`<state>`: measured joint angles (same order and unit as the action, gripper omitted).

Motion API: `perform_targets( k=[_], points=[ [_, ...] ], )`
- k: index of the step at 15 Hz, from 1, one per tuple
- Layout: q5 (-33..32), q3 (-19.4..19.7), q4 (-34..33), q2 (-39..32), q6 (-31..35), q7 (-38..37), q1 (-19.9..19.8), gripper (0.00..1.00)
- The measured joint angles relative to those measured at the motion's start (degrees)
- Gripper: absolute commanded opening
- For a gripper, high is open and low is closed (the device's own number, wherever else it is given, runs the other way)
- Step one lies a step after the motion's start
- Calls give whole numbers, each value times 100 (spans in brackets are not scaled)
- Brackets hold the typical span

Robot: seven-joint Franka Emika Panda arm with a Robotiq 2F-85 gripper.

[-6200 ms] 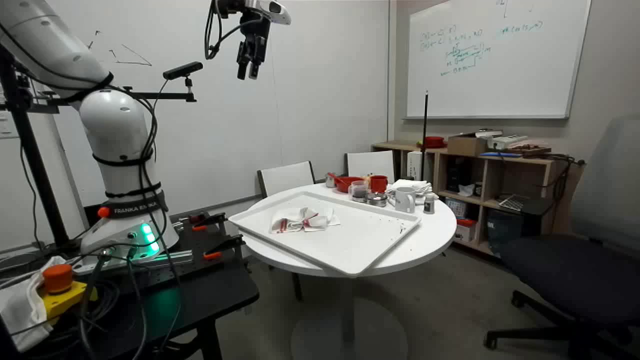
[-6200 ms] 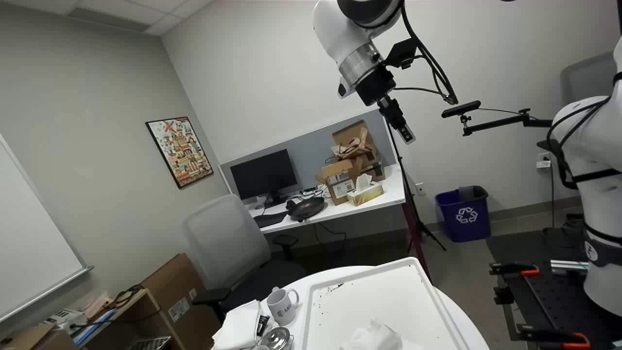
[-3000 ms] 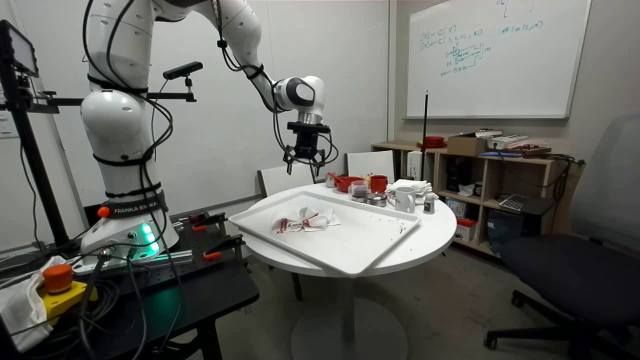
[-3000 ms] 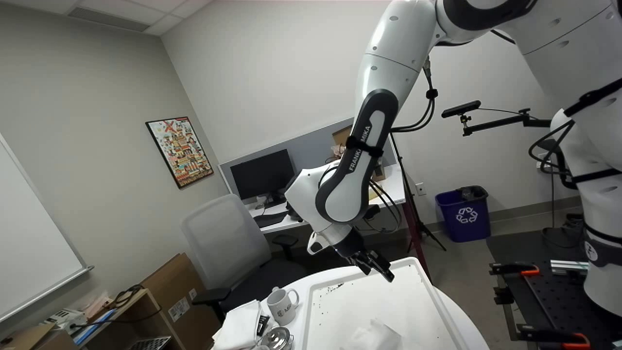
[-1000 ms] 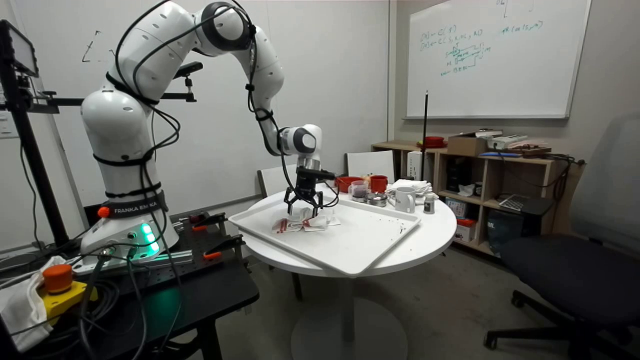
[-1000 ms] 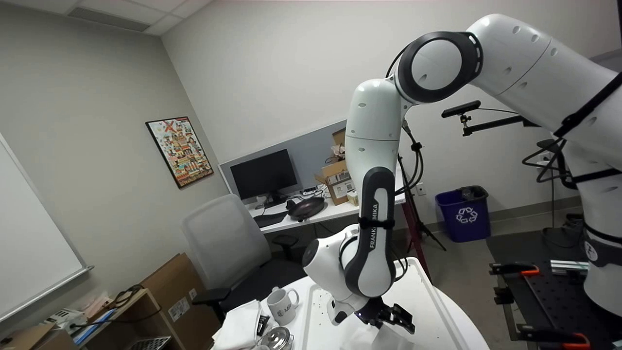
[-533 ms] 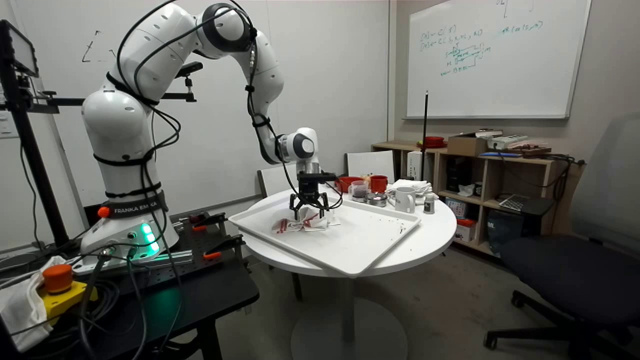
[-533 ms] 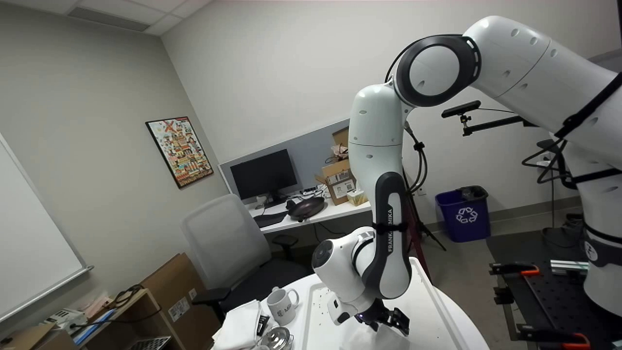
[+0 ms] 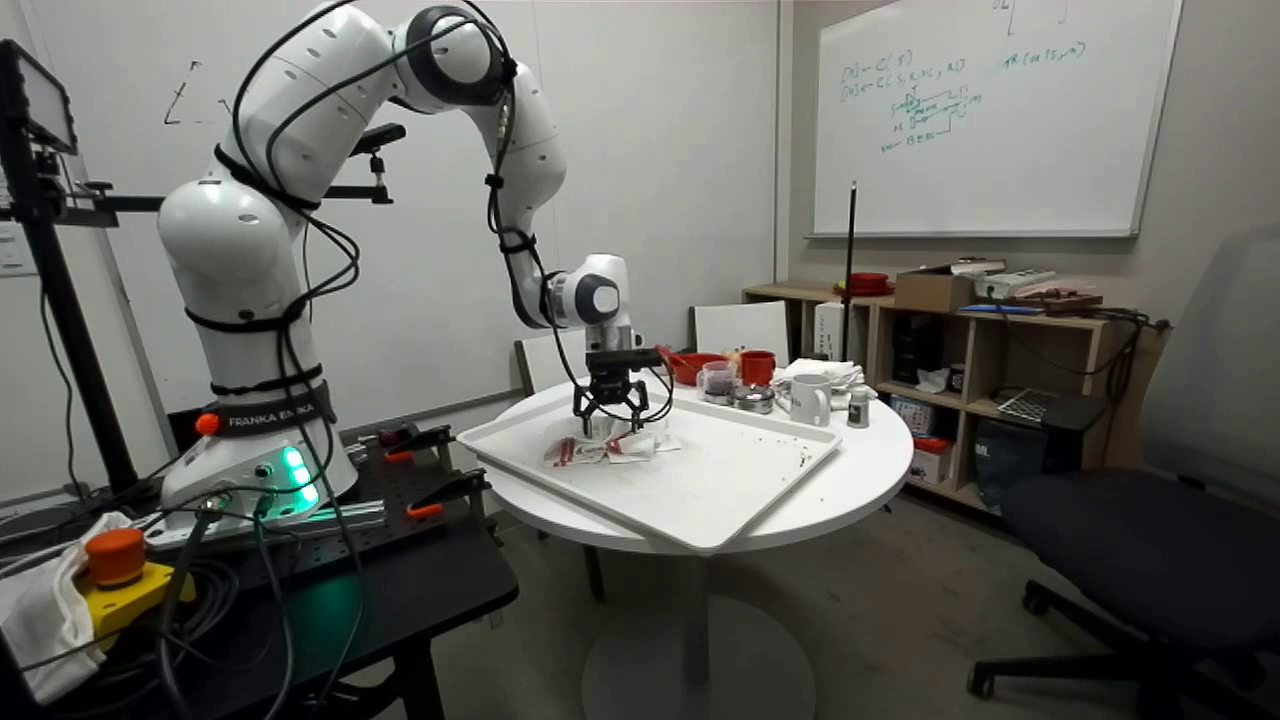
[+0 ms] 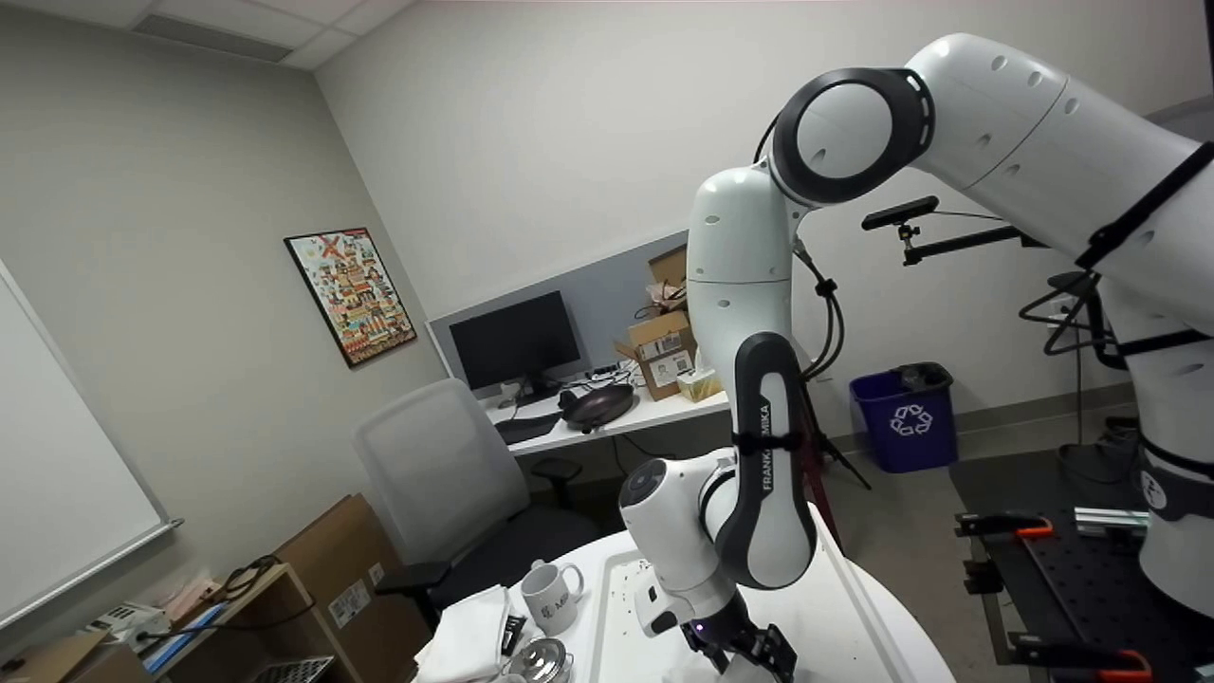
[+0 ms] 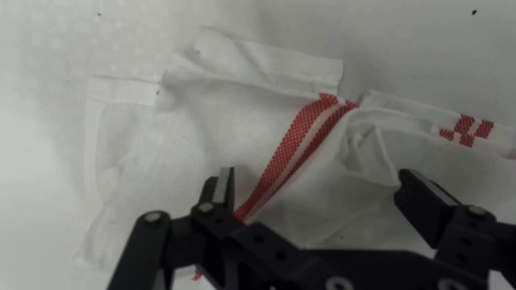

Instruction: Pick up the white towel and wipe the the white tray.

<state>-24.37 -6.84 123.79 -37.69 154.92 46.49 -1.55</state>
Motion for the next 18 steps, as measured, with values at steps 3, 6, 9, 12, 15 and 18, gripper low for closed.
perform_targets(
  k=[3,6,9,12,15,18],
  points=[
    [262,-147,29,-41,146,35,-187,74],
    [507,-280,31,-120,175,105,-386,53],
    [644,-363,48,-192,248,108,-535,30],
    [713,-438,70,-196,251,108,-609,7],
    [717,-507,76,-187,251,115,-623,0],
    [717,-606,62,-195,248,219,-617,2]
  ],
)
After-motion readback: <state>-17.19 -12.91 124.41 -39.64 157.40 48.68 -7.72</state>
